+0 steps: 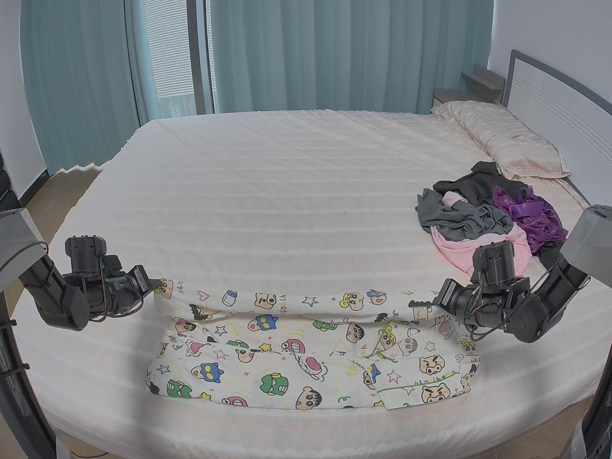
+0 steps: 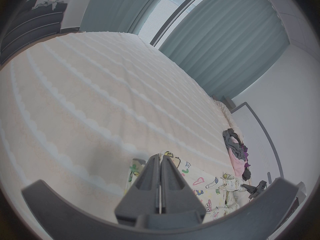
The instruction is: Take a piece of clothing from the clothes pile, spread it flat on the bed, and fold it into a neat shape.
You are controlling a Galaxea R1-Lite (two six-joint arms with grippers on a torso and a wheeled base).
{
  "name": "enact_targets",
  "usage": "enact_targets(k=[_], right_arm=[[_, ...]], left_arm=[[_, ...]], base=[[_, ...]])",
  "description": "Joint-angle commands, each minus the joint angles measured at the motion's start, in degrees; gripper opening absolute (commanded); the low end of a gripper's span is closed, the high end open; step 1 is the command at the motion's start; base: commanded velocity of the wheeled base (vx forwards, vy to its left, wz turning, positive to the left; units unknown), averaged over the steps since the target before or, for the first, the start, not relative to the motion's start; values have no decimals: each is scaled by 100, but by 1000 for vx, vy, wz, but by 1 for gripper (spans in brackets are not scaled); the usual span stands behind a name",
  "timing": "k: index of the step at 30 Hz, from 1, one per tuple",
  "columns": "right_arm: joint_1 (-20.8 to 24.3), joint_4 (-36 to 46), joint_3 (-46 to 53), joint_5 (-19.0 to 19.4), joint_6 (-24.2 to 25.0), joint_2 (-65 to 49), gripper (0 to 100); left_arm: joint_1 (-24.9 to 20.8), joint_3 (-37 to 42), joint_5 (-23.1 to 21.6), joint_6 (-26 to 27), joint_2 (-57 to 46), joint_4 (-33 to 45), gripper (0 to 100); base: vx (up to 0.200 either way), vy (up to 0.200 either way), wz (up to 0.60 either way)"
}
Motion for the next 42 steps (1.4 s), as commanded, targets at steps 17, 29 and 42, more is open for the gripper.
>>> enact_targets(k=[17, 29, 42], right_arm=[[154, -497, 897, -26, -254, 142, 0], [92, -427, 1284, -53, -298, -552, 100], [382, -128, 388, -193, -245, -543, 100]], left_arm=[[23, 1017, -52, 766, 39, -2, 0], [278, 1720, -43, 1231, -453, -318, 100], [-469, 1017, 581, -439, -1227, -108, 100]], base=[[0, 0, 0], [0, 0, 0], [0, 0, 0]])
